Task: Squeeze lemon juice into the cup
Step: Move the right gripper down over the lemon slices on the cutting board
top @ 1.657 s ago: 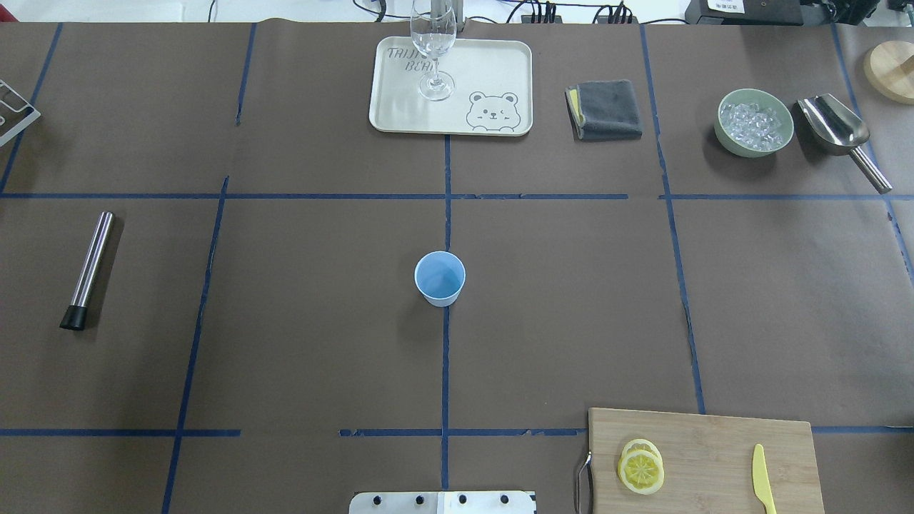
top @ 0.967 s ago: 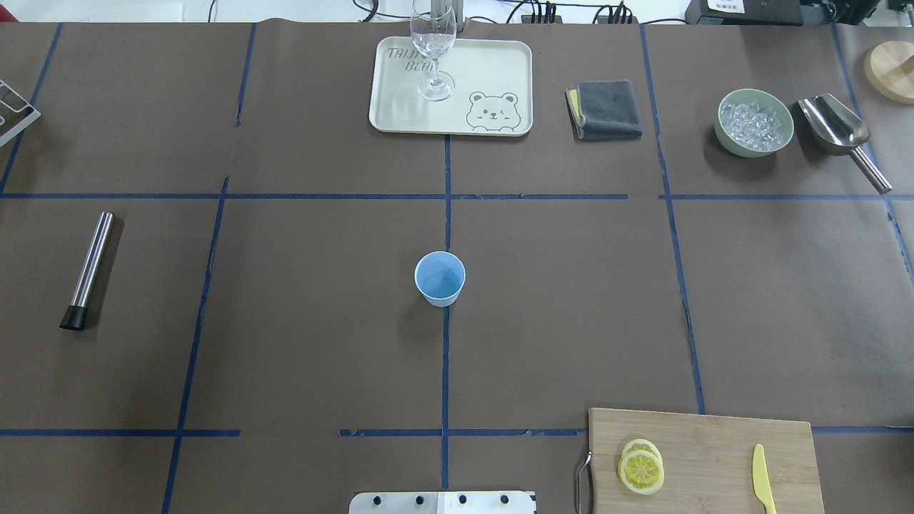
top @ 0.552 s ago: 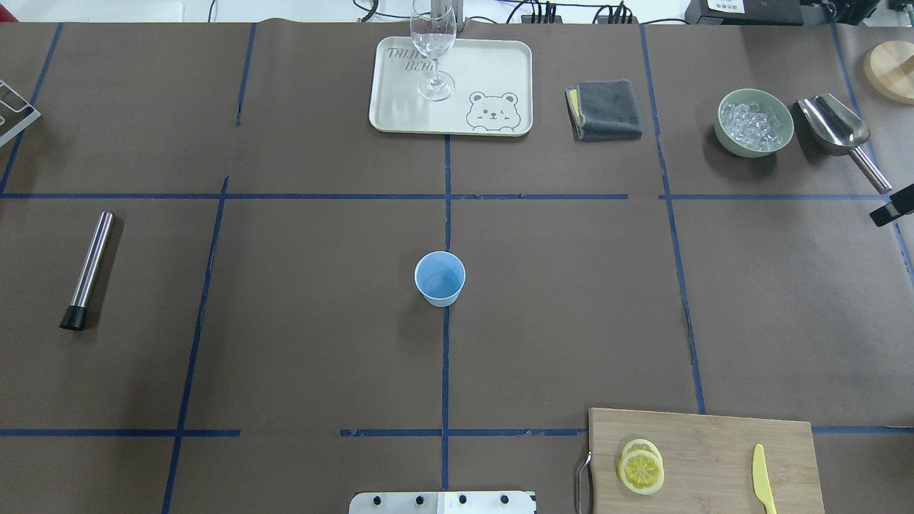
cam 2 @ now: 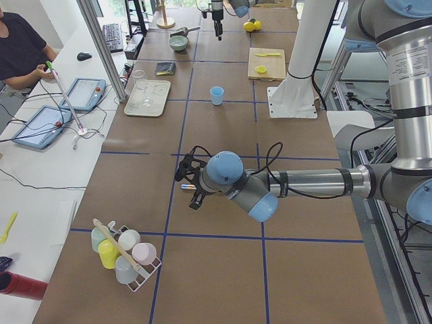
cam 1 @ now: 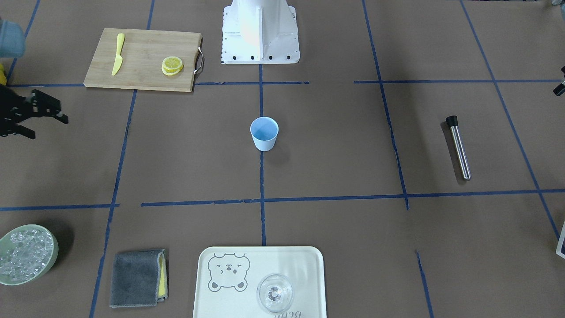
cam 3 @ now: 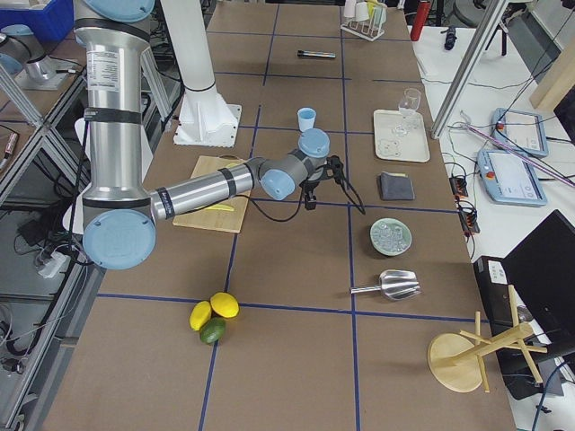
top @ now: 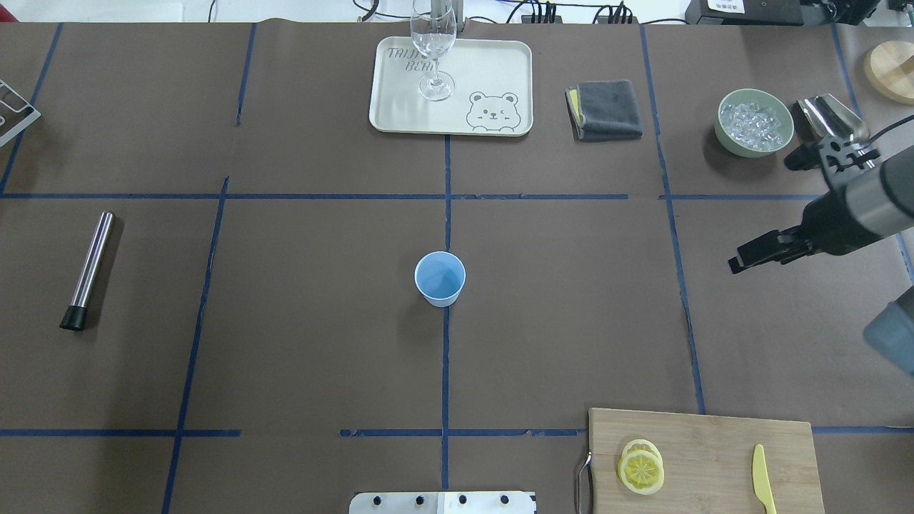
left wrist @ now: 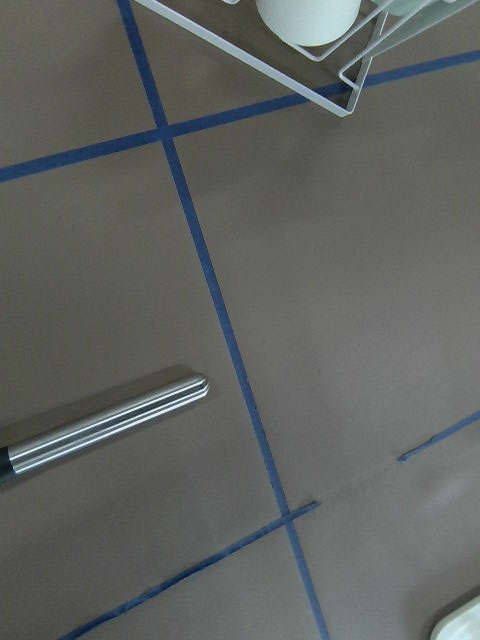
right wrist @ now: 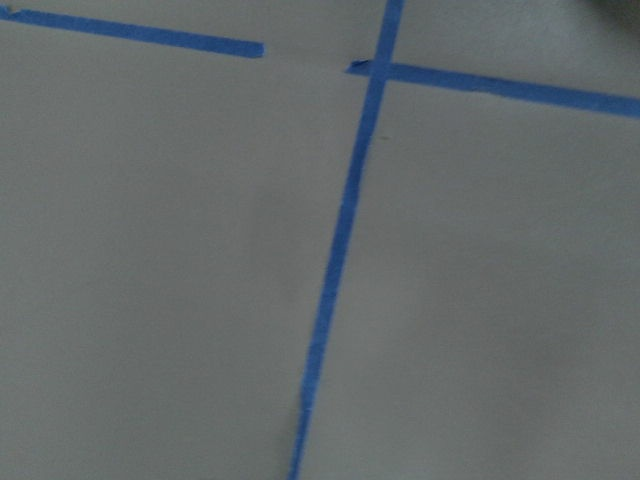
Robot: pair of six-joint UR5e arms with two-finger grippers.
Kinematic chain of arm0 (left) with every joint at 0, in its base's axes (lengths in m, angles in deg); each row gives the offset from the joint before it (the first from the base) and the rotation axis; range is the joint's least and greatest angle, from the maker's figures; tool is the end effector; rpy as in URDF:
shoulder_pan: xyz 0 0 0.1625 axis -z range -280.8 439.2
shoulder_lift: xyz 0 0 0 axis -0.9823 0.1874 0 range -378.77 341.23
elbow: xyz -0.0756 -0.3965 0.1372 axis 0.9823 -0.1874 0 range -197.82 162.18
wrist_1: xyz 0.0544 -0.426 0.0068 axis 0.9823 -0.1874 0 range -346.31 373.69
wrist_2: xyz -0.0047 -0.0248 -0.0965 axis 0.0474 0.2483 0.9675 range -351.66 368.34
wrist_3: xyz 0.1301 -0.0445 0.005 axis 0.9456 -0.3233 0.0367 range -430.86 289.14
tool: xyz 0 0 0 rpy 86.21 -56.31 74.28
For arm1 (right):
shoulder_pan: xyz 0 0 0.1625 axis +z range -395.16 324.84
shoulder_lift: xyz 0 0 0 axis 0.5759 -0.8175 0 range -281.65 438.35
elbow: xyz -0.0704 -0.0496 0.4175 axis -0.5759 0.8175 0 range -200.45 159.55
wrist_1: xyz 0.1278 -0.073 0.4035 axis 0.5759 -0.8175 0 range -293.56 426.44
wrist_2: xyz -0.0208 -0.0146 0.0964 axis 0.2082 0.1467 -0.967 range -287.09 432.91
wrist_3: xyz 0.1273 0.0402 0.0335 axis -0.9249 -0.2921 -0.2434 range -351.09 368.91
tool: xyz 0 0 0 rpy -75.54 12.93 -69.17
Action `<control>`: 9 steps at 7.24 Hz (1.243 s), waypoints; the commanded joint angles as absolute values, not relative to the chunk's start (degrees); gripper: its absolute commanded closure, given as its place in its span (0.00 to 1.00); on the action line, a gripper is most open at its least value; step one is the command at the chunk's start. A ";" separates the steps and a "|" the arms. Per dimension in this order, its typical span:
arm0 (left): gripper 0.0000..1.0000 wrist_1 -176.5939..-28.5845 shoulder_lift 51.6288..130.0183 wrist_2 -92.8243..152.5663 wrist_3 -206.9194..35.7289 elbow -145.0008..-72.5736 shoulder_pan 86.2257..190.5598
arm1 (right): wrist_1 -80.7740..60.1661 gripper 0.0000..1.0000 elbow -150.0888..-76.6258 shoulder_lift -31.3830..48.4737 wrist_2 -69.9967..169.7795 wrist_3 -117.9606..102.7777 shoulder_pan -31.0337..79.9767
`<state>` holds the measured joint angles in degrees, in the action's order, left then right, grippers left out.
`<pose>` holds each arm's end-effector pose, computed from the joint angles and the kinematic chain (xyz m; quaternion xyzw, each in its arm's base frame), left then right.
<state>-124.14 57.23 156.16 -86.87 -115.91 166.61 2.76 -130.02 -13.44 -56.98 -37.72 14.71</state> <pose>0.0024 -0.4266 0.6060 0.2361 0.4961 0.0763 0.8321 -0.3011 -0.4270 0.4703 0.0393 -0.4722 -0.0784 0.8771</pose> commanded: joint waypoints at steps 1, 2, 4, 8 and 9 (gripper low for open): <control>0.00 -134.62 56.73 157.75 -99.05 -114.24 166.30 | 5.27 0.00 -137.66 -14.28 -39.76 -62.19 -4.57; 0.00 -137.37 57.86 157.84 -99.60 -113.45 164.82 | 4.92 0.00 -142.39 -16.28 -35.24 -69.50 -11.27; 0.00 -139.57 58.22 157.75 -99.87 -113.36 163.84 | 4.83 0.00 -146.91 -21.46 -21.30 -77.80 -25.15; 0.00 -139.24 58.40 161.41 -104.59 -111.16 163.92 | -4.71 0.00 -149.38 -24.22 -3.76 -89.41 -43.03; 0.00 -139.85 58.57 159.88 -107.57 -110.90 163.92 | -5.44 0.00 -149.21 -23.69 0.80 -90.92 -44.98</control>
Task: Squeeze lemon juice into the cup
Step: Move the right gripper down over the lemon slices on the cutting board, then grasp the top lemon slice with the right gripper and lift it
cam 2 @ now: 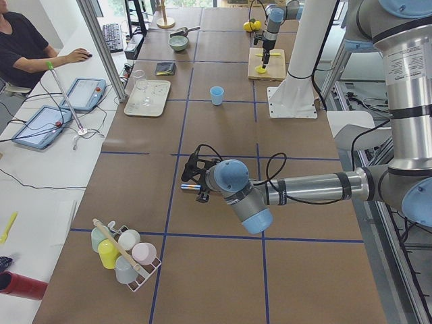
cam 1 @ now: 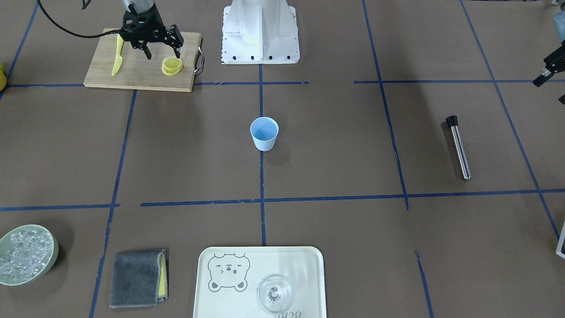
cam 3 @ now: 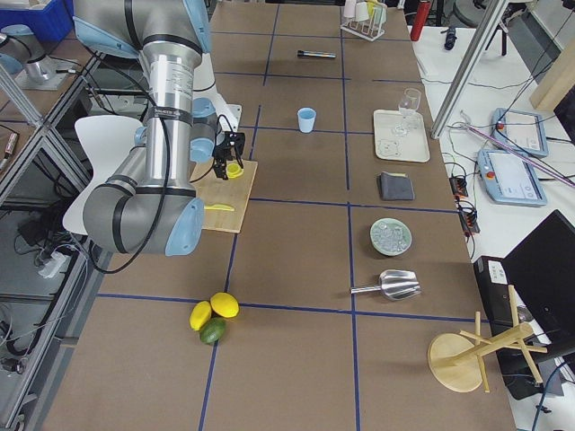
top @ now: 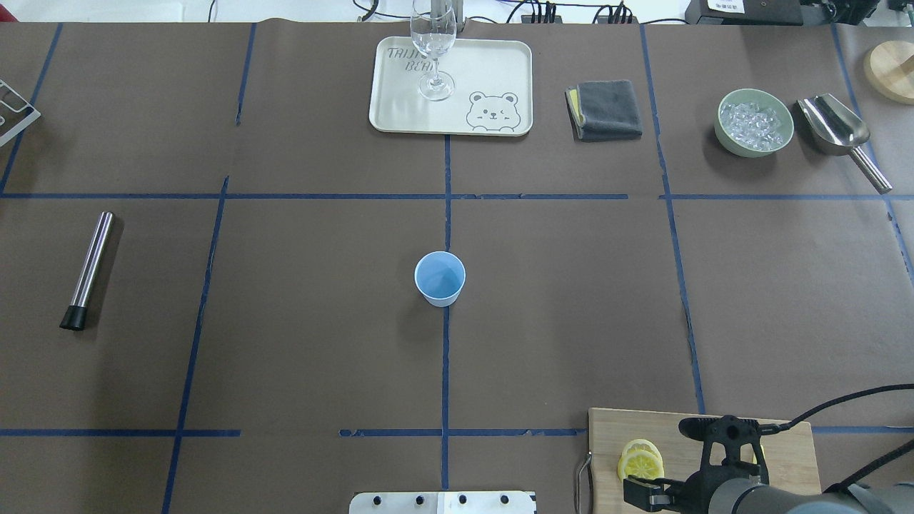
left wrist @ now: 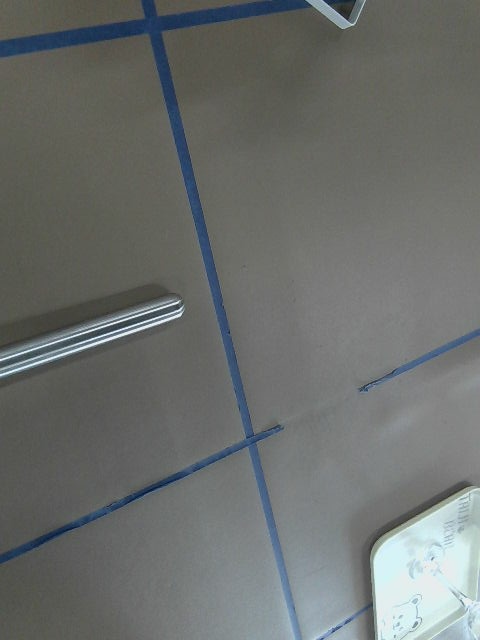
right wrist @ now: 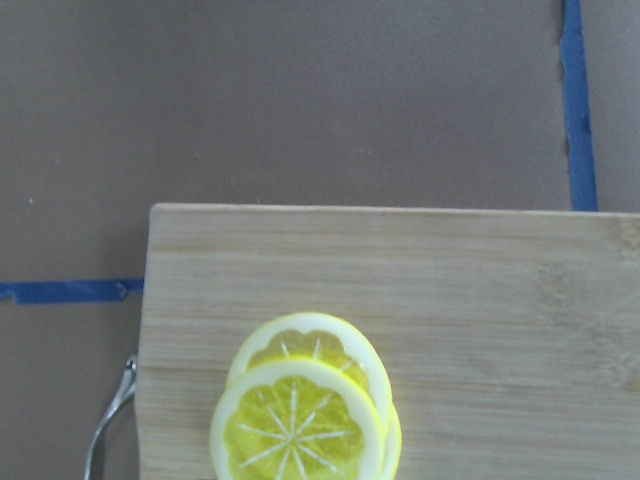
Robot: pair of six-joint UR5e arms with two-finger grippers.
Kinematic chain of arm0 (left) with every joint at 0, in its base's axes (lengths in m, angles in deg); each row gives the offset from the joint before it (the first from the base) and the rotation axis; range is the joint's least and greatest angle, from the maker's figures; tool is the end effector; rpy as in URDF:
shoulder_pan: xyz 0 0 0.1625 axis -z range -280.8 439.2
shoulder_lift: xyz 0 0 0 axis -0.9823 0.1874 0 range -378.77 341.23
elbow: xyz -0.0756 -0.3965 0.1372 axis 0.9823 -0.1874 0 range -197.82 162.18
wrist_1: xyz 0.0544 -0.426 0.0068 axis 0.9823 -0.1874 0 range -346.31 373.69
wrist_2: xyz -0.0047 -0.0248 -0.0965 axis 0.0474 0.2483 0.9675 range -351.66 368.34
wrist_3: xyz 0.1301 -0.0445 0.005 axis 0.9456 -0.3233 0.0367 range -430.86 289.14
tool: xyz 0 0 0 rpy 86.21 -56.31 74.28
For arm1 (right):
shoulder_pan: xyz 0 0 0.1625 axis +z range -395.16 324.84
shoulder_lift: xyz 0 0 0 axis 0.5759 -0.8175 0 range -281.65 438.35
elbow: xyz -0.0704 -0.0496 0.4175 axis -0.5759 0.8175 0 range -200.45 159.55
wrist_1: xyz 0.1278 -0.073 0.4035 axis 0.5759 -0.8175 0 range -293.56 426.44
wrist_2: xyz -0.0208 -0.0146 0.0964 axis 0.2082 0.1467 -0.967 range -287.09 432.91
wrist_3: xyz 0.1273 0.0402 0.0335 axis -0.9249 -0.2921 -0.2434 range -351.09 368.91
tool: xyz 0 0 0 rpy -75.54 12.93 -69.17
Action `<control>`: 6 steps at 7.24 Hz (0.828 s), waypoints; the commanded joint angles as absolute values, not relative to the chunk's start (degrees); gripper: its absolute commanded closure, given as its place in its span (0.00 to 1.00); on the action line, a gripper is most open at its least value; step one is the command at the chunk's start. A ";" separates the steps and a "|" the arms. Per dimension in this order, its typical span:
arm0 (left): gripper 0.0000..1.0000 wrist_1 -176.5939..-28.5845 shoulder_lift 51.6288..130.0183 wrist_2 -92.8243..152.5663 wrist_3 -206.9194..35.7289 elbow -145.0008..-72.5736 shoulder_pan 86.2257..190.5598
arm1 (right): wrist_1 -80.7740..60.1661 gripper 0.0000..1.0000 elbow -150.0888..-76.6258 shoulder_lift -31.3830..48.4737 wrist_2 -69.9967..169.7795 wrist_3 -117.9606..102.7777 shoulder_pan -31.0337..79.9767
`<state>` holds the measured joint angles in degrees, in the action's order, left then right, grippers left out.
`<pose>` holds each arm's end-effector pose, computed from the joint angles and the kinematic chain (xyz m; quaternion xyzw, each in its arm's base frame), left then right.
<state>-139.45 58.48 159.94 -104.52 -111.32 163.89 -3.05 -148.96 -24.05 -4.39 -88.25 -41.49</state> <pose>0.0267 -0.4199 0.6019 0.2147 0.5601 0.0375 0.7992 -0.4565 -0.1139 0.4189 0.0547 -0.4024 0.0504 0.9124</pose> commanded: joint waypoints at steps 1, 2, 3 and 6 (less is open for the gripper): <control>0.00 -139.77 58.57 158.99 -107.95 -110.89 163.92 | -5.45 0.00 -148.77 -22.90 1.10 -90.93 -44.74; 0.00 -139.77 58.57 158.90 -107.87 -110.81 163.92 | -5.54 0.02 -148.42 -22.81 1.02 -90.85 -43.26; 0.00 -139.85 58.57 158.89 -107.87 -110.89 163.84 | -5.45 0.01 -147.64 -22.55 1.02 -90.85 -42.20; 0.00 -139.94 58.57 158.81 -107.69 -111.33 163.92 | -12.43 0.01 -145.00 -13.01 0.67 -90.76 -38.60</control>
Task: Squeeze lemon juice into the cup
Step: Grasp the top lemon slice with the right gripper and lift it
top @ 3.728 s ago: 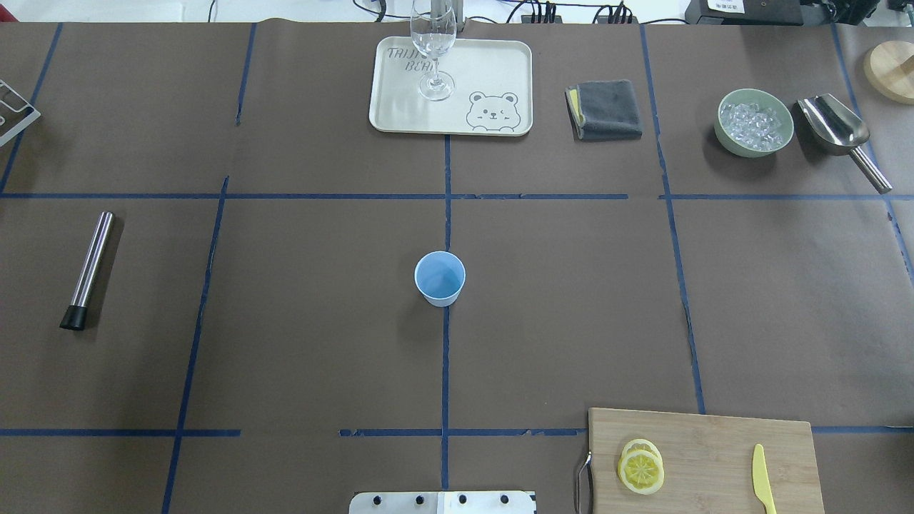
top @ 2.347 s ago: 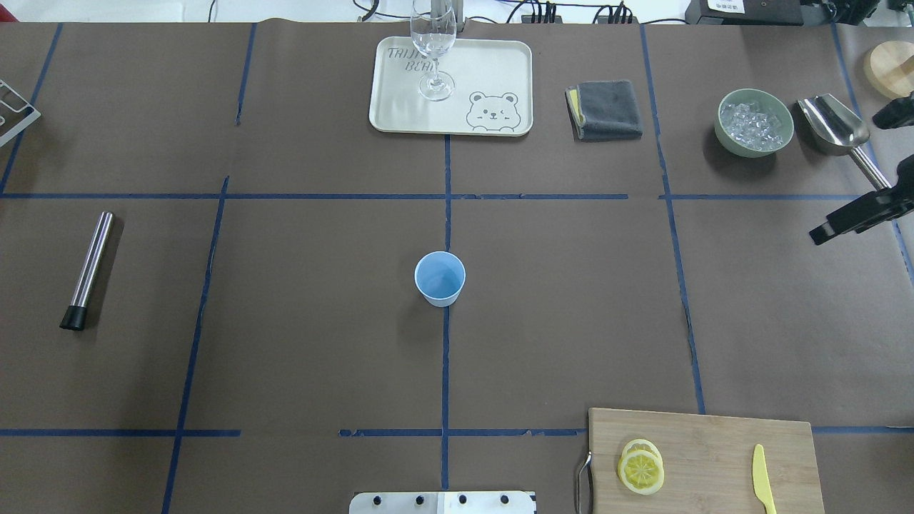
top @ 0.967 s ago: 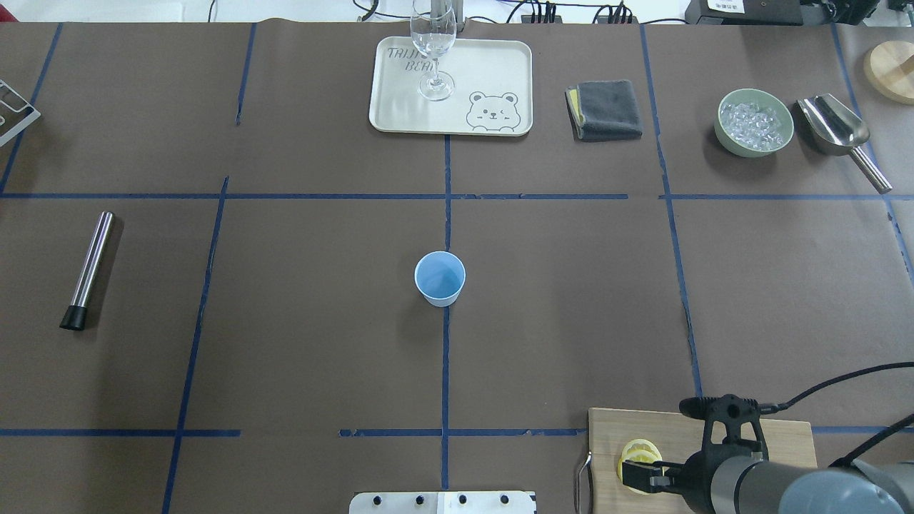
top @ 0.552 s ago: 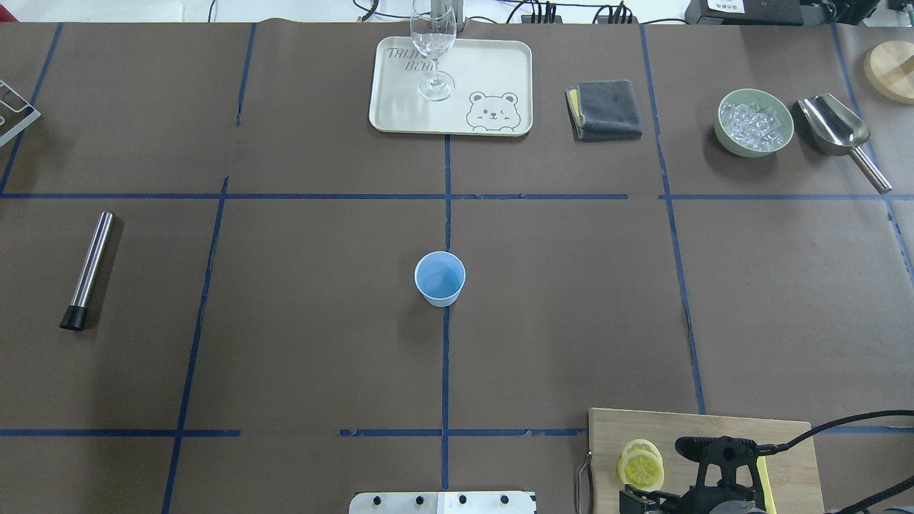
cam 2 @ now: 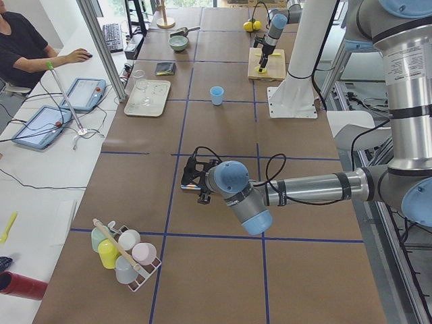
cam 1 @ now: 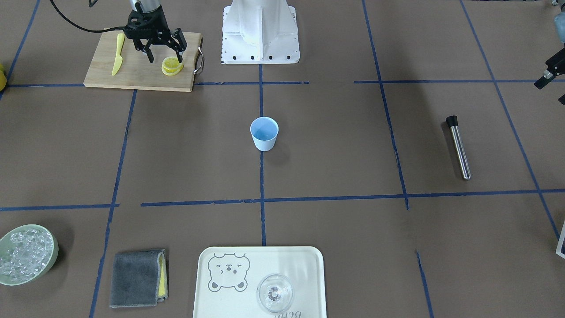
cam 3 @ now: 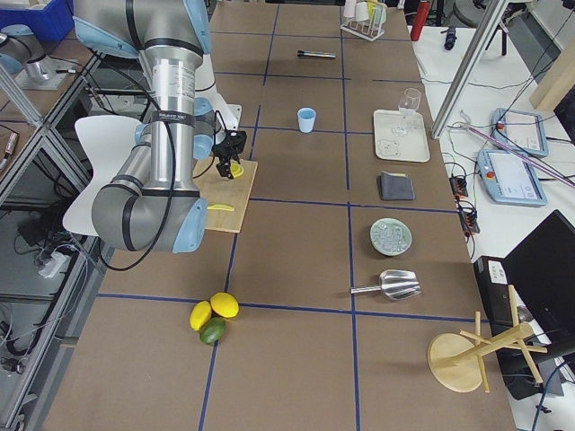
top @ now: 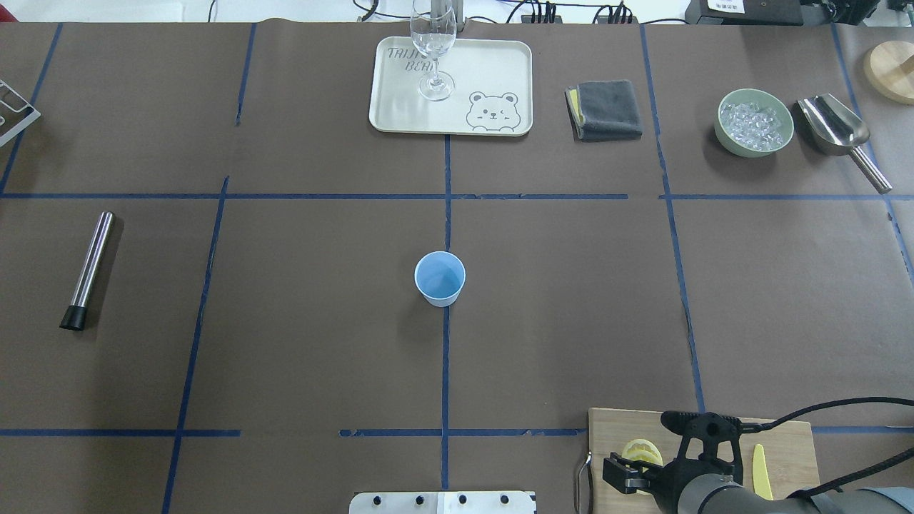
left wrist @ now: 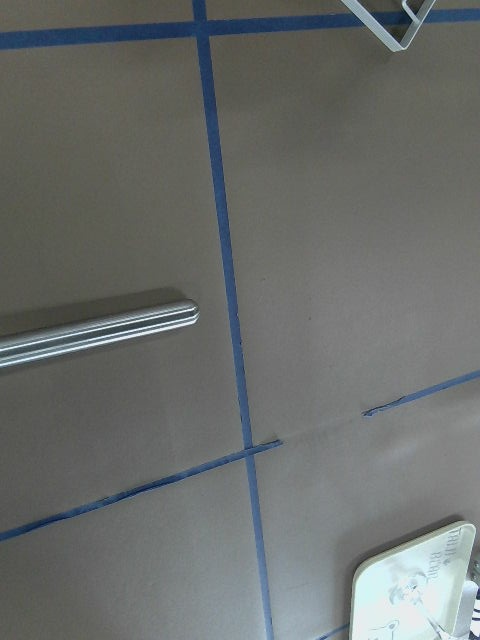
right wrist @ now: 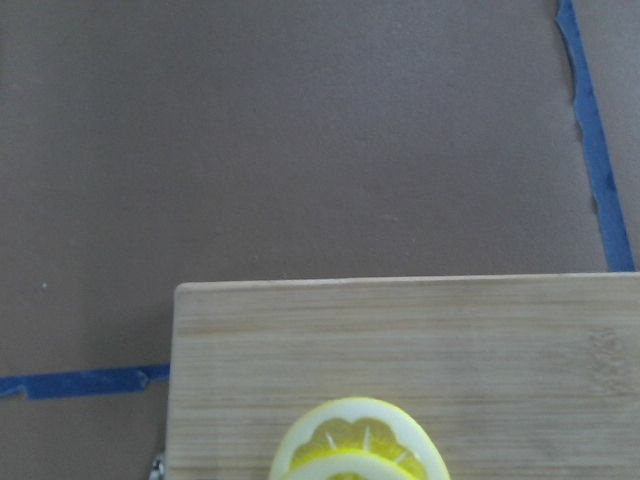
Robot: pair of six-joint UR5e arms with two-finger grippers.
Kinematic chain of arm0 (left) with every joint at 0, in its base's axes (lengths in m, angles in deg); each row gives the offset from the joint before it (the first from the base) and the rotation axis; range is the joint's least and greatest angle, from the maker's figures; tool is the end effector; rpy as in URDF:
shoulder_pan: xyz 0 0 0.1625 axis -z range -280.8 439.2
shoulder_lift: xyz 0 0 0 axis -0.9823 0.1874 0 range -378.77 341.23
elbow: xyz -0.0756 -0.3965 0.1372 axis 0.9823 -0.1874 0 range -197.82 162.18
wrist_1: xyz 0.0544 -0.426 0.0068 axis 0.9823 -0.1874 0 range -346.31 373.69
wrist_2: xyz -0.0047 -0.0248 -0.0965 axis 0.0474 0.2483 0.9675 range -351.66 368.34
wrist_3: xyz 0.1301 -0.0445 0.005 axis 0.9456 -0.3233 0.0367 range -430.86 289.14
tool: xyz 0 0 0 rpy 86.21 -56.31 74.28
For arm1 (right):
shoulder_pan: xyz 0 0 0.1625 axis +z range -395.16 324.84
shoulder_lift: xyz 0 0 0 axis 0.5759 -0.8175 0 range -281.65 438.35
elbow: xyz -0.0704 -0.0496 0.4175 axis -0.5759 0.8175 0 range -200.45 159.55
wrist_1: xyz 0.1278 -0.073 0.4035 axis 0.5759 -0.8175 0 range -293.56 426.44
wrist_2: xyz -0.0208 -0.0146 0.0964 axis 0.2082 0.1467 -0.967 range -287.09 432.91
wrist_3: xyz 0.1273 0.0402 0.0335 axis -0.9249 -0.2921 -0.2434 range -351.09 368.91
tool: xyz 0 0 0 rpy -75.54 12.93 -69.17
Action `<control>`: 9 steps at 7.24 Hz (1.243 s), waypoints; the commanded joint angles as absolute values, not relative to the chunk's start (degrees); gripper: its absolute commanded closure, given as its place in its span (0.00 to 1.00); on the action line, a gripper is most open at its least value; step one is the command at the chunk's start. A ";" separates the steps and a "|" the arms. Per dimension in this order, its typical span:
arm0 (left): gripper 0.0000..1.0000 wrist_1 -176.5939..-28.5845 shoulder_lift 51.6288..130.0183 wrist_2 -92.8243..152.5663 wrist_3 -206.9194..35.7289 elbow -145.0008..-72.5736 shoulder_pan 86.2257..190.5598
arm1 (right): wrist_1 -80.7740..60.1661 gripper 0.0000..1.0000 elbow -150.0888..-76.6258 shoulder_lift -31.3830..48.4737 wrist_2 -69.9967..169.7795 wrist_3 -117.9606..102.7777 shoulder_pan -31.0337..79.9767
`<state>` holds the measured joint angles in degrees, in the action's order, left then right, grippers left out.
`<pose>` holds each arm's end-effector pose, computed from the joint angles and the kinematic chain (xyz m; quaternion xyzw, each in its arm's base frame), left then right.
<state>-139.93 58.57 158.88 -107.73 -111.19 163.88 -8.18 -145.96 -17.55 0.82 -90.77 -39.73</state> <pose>0.0257 -0.4221 0.6027 0.2065 0.5603 0.0126 0.8020 -0.4867 -0.1373 0.4069 0.0958 -0.3928 0.1002 0.9091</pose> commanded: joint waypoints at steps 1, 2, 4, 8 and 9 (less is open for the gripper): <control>0.00 -139.94 58.57 158.81 -107.69 -111.33 163.92 | -13.87 0.02 -144.99 -12.70 0.67 -90.76 -38.41; 0.00 -139.94 58.57 158.81 -107.69 -111.33 163.92 | -13.89 0.03 -145.08 -13.31 0.67 -90.76 -38.15; 0.00 -139.94 58.57 158.89 -107.69 -111.25 163.92 | -13.98 0.03 -144.90 -14.01 0.67 -90.76 -38.15; 0.00 -139.94 58.57 158.89 -107.95 -111.33 163.84 | -13.98 0.04 -146.13 -14.46 0.67 -90.85 -38.06; 0.00 -139.94 58.57 158.89 -108.04 -111.33 163.92 | -13.98 0.04 -146.39 -14.72 0.67 -90.76 -38.15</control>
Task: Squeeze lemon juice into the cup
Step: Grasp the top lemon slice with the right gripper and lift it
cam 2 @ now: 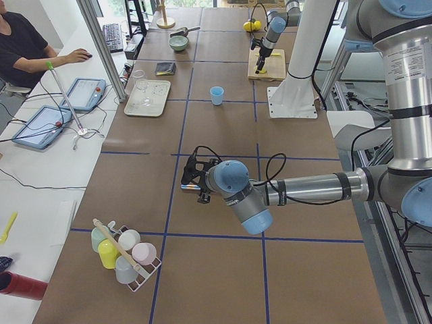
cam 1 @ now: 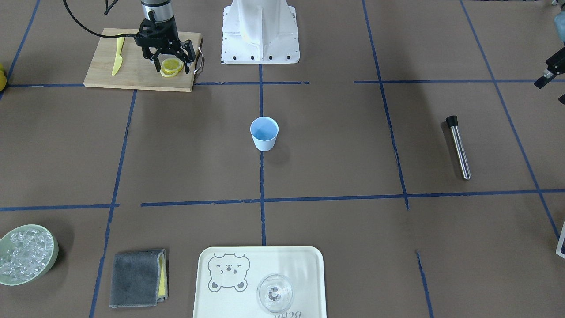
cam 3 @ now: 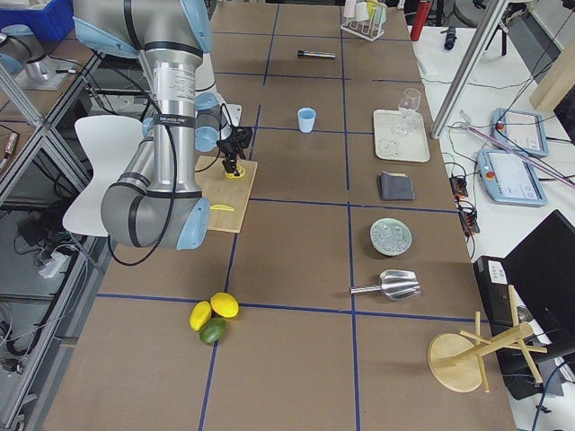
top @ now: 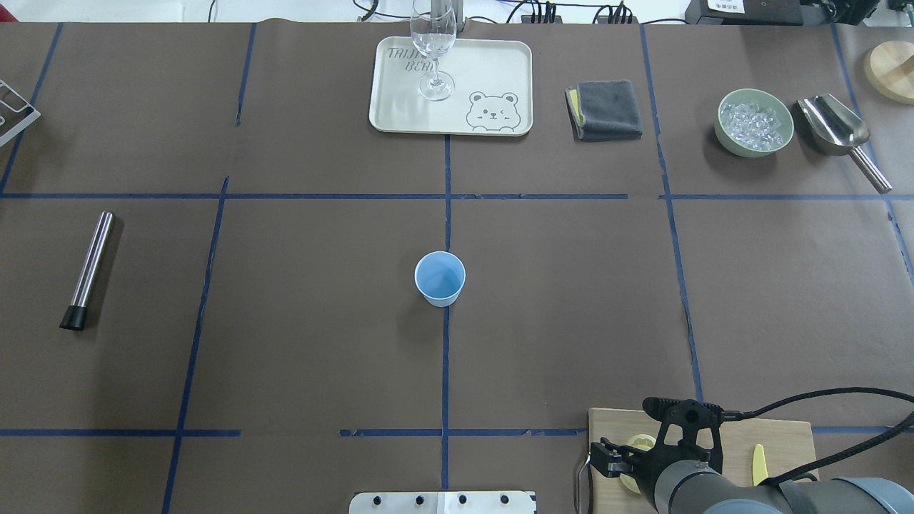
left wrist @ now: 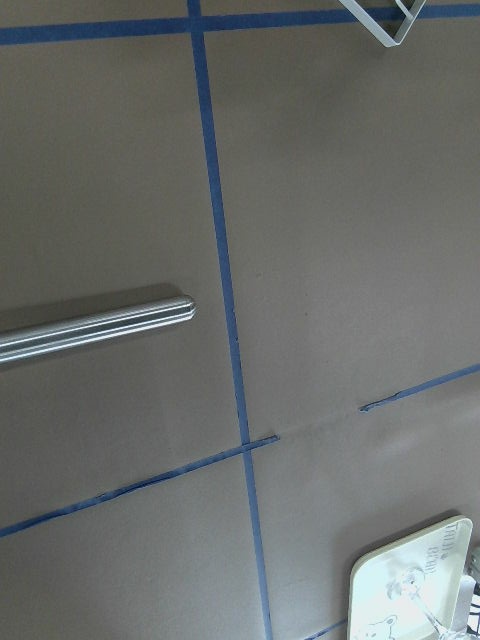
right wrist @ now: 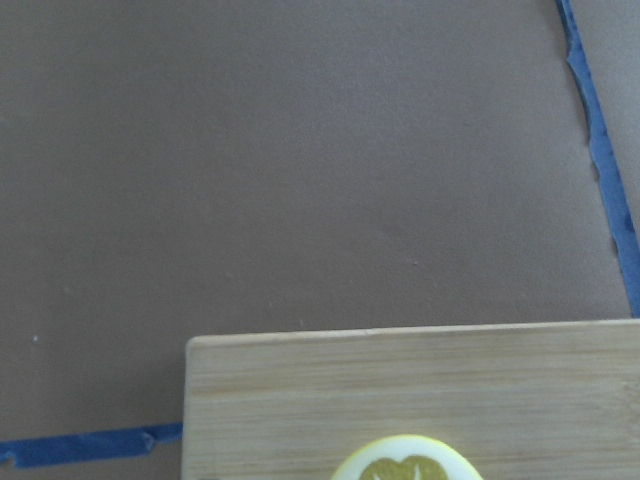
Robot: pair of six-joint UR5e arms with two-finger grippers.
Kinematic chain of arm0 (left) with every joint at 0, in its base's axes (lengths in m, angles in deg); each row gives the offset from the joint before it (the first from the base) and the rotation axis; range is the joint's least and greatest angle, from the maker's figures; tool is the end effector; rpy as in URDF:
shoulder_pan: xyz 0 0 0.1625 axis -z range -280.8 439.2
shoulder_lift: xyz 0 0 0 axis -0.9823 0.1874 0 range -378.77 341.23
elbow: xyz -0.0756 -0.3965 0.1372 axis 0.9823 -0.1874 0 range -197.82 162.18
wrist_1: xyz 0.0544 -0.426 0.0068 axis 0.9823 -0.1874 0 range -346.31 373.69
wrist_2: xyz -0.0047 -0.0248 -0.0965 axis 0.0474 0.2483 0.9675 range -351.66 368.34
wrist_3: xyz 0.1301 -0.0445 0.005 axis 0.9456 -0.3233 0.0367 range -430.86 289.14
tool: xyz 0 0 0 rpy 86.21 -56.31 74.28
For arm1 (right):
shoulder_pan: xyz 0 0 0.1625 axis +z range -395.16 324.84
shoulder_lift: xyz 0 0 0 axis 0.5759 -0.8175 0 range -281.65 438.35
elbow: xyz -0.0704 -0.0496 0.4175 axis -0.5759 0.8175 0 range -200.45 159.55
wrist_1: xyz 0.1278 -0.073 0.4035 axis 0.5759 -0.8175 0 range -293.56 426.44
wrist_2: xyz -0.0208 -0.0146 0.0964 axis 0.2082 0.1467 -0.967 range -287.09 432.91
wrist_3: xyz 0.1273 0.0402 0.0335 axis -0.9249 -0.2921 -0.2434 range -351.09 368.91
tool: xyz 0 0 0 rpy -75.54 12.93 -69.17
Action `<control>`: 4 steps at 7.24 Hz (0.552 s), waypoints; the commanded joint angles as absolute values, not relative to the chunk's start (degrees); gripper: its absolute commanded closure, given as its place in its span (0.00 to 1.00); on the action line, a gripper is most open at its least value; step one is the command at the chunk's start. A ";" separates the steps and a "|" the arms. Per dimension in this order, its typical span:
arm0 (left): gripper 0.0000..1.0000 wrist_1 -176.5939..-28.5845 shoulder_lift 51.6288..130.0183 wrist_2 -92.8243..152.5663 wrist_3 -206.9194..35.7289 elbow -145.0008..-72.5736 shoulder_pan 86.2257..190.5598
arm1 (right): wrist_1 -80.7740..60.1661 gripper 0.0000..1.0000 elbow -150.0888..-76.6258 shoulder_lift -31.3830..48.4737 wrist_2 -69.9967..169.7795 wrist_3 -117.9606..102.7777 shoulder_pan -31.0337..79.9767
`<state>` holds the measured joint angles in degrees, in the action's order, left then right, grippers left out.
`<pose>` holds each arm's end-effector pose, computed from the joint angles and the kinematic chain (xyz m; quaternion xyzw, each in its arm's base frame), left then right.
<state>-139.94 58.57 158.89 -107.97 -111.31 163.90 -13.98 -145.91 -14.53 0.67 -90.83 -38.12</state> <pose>0.0256 -0.4222 0.6016 0.2063 0.5608 0.0114 0.8017 -0.4929 -0.1500 0.3986 0.1038 -0.3691 0.1100 0.9170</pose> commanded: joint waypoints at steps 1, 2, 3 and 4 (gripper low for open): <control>0.00 -139.94 58.57 158.89 -108.04 -111.25 163.92 | -14.15 0.04 -146.40 -15.07 0.67 -90.85 -38.24; 0.00 -139.94 58.57 158.89 -108.04 -111.25 163.92 | -15.63 0.04 -145.53 -14.99 0.67 -90.85 -39.11; 0.00 -139.94 58.57 158.89 -108.04 -111.25 163.92 | -15.73 0.04 -145.43 -14.73 0.75 -90.85 -39.20; 0.00 -139.94 58.57 158.89 -108.04 -111.25 163.92 | -15.82 0.04 -145.17 -14.46 0.76 -90.85 -39.38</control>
